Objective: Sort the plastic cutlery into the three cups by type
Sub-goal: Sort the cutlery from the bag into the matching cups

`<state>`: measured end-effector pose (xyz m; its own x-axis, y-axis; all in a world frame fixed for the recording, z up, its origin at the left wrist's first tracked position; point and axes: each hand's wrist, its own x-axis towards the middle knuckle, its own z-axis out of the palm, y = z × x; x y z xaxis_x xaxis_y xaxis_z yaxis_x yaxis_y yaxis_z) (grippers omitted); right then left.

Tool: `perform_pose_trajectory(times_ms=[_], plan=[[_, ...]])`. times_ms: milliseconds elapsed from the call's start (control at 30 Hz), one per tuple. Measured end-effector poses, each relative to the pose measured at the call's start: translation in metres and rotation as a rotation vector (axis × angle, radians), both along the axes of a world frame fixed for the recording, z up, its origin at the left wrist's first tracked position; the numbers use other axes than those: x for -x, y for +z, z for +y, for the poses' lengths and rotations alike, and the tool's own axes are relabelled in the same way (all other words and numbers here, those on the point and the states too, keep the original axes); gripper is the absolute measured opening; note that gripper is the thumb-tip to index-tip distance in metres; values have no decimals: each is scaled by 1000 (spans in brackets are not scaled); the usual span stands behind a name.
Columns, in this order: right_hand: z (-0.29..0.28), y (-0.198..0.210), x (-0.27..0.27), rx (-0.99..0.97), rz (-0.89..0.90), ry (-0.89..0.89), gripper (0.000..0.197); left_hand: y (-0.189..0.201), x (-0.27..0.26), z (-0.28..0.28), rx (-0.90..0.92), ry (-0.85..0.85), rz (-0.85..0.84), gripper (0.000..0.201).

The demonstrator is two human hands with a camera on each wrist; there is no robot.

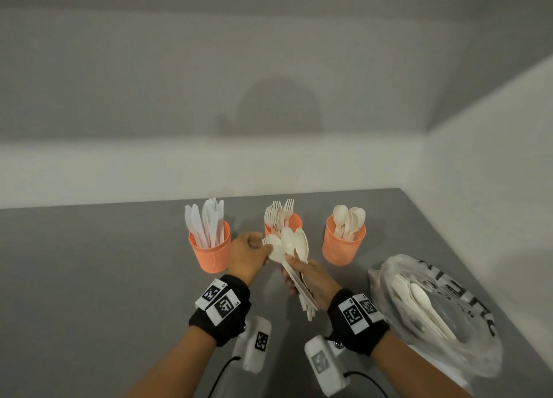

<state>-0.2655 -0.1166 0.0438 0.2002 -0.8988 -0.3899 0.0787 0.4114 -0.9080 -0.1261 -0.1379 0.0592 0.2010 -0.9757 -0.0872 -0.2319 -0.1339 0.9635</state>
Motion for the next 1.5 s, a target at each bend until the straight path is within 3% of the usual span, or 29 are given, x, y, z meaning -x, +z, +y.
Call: perform_pose_trajectory(times_ms=[133, 333, 500, 767, 1000, 1100, 1167, 1267, 1400, 1500], plan=[[-3, -3, 10, 7, 21, -78, 26, 10, 2, -3, 52, -80, 15, 5], [-18, -5, 37, 190, 117, -235, 27, 50, -15, -39, 417, 46, -4, 13], [-51, 23, 60, 459, 115, -550, 23, 80, -12, -68, 656, 72, -200, 13], [-103, 42, 82, 426, 65, -859, 37, 60, 9, -85, 814, -129, -550, 17], [-116, 3, 63, 319, 202, -846, 53, 20, 5, -86, 761, -198, -664, 32], [-117, -16, 64, 306, 169, -846, 45, 5, 2, -84, 711, -185, -685, 31], [-118, -27, 65, 353, 277, -817, 44, -4, 0, -84, 682, -188, -698, 31], [-115, -34, 64, 433, 363, -796, 19, -17, -1, -86, 638, -222, -675, 35], [-111, -30, 66, 595, 593, -731, 53, -29, -3, -88, 583, -249, -719, 39], [-109, -30, 68, 687, 767, -656, 55, -35, -4, -86, 577, -237, -842, 37]])
